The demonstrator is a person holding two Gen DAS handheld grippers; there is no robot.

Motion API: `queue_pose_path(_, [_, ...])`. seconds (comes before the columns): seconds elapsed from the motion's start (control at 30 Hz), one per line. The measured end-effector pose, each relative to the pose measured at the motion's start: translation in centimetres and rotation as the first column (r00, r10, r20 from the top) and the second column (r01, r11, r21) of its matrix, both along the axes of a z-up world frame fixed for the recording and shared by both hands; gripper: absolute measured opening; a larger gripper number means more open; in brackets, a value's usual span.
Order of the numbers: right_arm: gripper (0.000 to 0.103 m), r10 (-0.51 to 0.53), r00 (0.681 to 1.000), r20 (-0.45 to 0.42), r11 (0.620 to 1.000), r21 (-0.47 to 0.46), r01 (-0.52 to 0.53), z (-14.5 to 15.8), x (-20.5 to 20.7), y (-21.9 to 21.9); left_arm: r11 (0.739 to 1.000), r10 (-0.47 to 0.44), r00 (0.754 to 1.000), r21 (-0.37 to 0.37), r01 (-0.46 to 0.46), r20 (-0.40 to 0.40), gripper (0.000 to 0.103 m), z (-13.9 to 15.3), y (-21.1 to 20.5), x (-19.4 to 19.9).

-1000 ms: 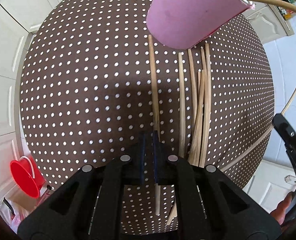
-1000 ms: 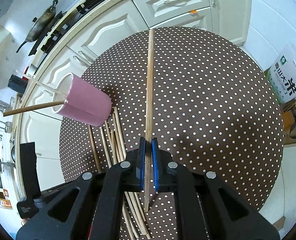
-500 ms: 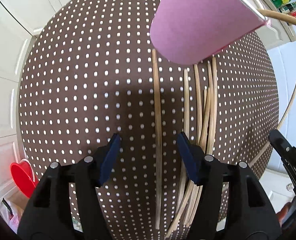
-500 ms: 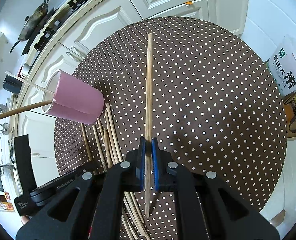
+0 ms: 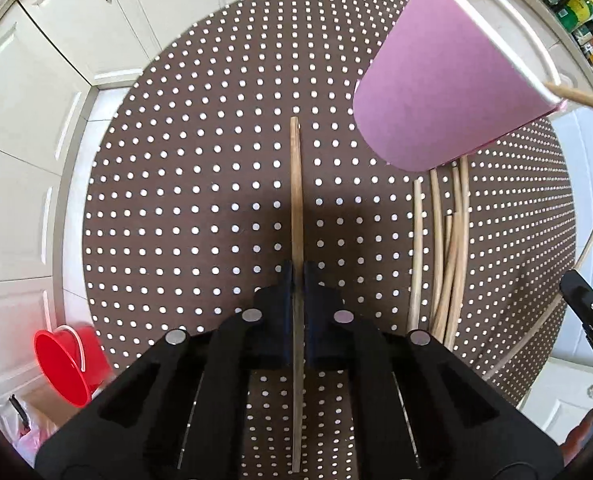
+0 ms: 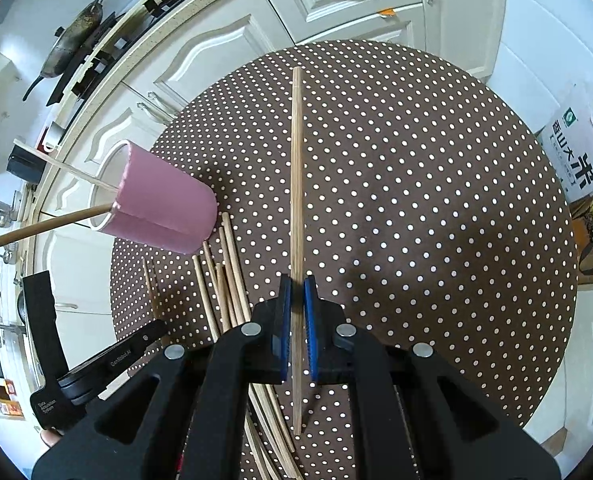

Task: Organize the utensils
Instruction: 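Lift both held chopsticks up and carry them toward the pink cup, then lower the right gripper's chopstick into the pink cup and open it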

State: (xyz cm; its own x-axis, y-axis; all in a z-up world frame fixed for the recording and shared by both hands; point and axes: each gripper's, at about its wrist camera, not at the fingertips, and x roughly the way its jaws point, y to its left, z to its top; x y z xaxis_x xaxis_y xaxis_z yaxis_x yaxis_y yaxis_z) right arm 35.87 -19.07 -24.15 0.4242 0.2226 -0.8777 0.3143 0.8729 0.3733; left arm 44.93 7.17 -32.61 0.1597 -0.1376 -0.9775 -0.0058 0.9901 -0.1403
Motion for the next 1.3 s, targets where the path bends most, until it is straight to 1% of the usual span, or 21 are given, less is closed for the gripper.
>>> queue_pose_path(0.1, [0.006,0.009,1.000,0.020,1.000,-0.003,-0.008,0.6,-0.1,0.2,1.000,-0.007,1.000,0.002,0.007,0.030,0.006,1.4,-0.1,0.0])
queue_pose_path(0.23, [0.006,0.013,0.998,0.054,1.000,0.002,-0.013,1.7,-0.3,0.2,1.000,-0.004,0.998,-0.003,0.004,0.068,0.006,3.6,0.1,-1.6])
queue_pose_path(0.33, [0.006,0.012,0.996,0.089,1.000,-0.001,-0.012,2.8,-0.5,-0.1,1.000,-0.003,0.994,-0.008,0.004,0.113,0.006,5.4,0.3,-2.3])
queue_pose_path(0.47, [0.006,0.004,0.990,0.140,1.000,-0.004,-0.004,4.6,-0.7,-0.7,1.000,0.007,0.985,-0.012,-0.005,0.173,0.006,8.3,0.5,-3.4])
queue_pose_path(0.57, [0.006,-0.001,0.984,0.176,1.000,-0.007,0.002,5.9,-0.6,-1.0,1.000,0.031,0.975,-0.009,-0.030,0.222,0.006,10.5,0.9,-4.4])
queue_pose_path(0.6, [0.006,-0.002,0.982,0.190,1.000,-0.008,0.003,6.4,-0.6,-1.2,0.999,0.046,0.969,0.001,-0.047,0.243,0.006,11.2,1.2,-4.6])
queue_pose_path(0.63, [0.006,-0.001,0.979,0.204,1.000,-0.010,0.004,6.8,-0.6,-1.4,0.998,0.054,0.964,0.003,-0.057,0.260,0.006,11.3,1.2,-5.3])
queue_pose_path(0.7, [0.006,0.007,0.971,0.240,1.000,-0.005,-0.006,7.9,-0.6,-1.7,0.997,0.076,0.952,-0.004,-0.078,0.296,0.006,12.8,1.5,-5.4])
queue_pose_path(0.8, [0.006,0.023,0.956,0.293,1.000,-0.020,-0.018,9.5,-0.5,-1.8,0.996,0.092,0.937,-0.015,-0.093,0.337,0.006,14.6,2.0,-5.6])
queue_pose_path(0.9, [0.006,0.034,0.941,0.337,0.999,-0.019,-0.030,11.0,-0.3,-2.0,0.995,0.096,0.914,-0.013,-0.098,0.394,0.006,16.9,2.0,-6.1])
queue_pose_path(1.03, [0.006,0.048,0.921,0.387,0.999,-0.021,-0.043,12.7,0.0,-2.1,0.996,0.084,0.892,-0.024,-0.083,0.445,0.006,19.4,2.0,-6.3])
queue_pose_path(1.1, [0.006,0.054,0.911,0.409,0.999,-0.022,-0.050,13.5,0.4,-2.2,0.997,0.075,0.872,-0.017,-0.077,0.484,0.006,20.9,1.7,-6.5])
queue_pose_path(1.2, [0.006,0.069,0.896,0.439,0.998,-0.023,-0.066,14.7,0.9,-2.0,0.997,0.080,0.852,-0.040,-0.070,0.517,0.006,22.7,1.8,-6.6])
queue_pose_path(1.3, [0.006,0.086,0.879,0.469,0.996,-0.027,-0.083,15.8,1.6,-1.4,0.997,0.074,0.828,-0.028,-0.070,0.555,0.006,24.6,1.8,-6.7])
